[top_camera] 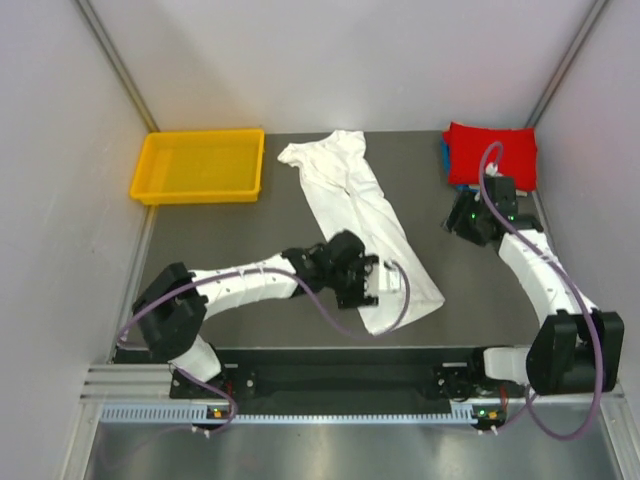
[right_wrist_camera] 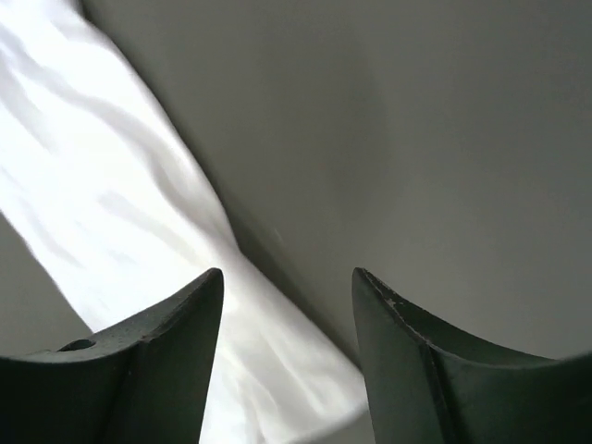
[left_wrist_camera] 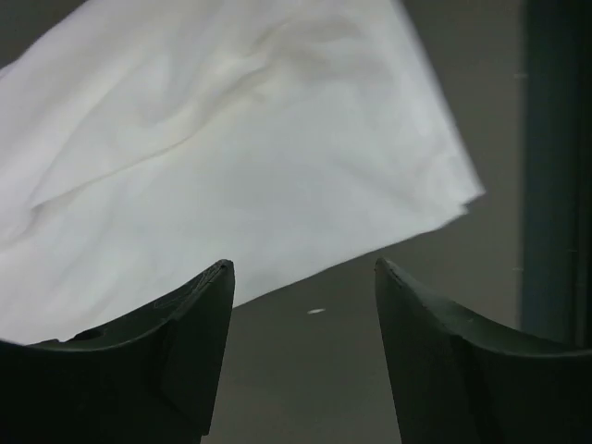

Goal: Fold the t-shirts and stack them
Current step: Fold the tshirt

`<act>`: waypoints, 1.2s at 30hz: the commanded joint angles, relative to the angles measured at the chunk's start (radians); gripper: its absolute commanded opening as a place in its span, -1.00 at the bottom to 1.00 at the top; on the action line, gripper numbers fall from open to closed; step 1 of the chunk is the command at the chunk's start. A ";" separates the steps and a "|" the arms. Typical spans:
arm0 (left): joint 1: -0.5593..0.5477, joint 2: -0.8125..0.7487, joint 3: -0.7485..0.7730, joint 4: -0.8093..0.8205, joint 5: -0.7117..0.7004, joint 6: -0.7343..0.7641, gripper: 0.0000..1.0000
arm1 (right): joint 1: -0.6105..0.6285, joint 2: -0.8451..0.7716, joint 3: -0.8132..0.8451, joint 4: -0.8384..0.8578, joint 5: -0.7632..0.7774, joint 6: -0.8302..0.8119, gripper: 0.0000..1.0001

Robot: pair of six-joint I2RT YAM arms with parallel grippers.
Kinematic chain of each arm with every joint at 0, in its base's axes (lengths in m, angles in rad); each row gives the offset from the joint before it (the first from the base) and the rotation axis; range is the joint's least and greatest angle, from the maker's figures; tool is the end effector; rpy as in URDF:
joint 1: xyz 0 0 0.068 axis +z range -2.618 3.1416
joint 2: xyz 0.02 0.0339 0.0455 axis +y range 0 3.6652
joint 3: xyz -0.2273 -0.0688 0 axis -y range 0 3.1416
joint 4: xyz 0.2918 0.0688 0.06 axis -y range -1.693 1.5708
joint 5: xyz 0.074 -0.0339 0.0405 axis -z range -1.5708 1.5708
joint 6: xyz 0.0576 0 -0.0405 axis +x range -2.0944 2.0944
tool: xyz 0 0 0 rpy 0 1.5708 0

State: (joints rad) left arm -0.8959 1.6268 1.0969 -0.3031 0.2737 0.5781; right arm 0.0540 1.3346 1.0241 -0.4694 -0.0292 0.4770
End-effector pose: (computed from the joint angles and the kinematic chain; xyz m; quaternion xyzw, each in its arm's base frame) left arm 0.2390 -0.3235 0.1489 0.6574 0.6512 -0.1822 0.3326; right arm 0.3559 0.0209 0.2099 0.1882 0.9033 0.1141 0.3681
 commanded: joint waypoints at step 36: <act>-0.336 -0.013 -0.252 0.014 0.053 0.049 -1.00 | 0.039 -0.290 -0.536 -0.164 -0.231 0.063 -1.00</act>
State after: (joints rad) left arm -1.2236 1.6985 0.8799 -0.0689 0.2058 0.6338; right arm 0.0612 1.1328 0.4984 -0.5404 -0.2283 0.5335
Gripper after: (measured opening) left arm 0.032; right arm 0.012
